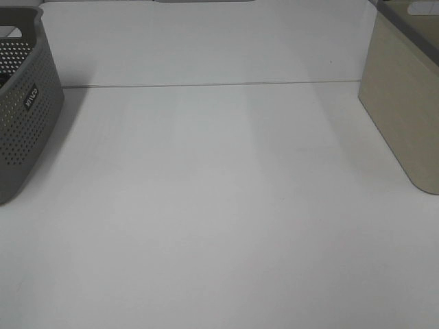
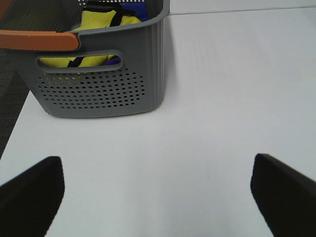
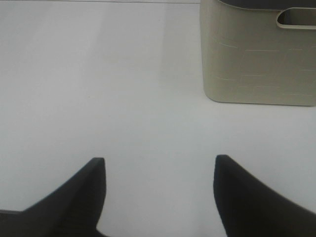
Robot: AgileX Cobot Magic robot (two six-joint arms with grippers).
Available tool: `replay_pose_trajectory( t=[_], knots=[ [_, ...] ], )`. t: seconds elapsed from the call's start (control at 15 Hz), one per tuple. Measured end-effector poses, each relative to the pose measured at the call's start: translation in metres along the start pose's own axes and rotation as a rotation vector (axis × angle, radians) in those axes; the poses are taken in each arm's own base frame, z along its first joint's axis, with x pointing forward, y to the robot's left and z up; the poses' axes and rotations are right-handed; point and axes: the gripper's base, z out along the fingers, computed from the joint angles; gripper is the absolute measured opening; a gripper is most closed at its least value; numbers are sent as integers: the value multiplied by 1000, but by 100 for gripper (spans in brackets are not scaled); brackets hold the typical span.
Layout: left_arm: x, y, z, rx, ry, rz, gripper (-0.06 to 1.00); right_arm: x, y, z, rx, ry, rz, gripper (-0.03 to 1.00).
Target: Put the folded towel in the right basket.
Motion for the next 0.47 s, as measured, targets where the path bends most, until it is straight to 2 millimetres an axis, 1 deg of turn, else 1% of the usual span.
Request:
replay_pose_trajectory(
  t=[0.47],
  knots=[
    [0,0,0,0,0,0,97,0,0,0,0,0,1,61]
  ],
)
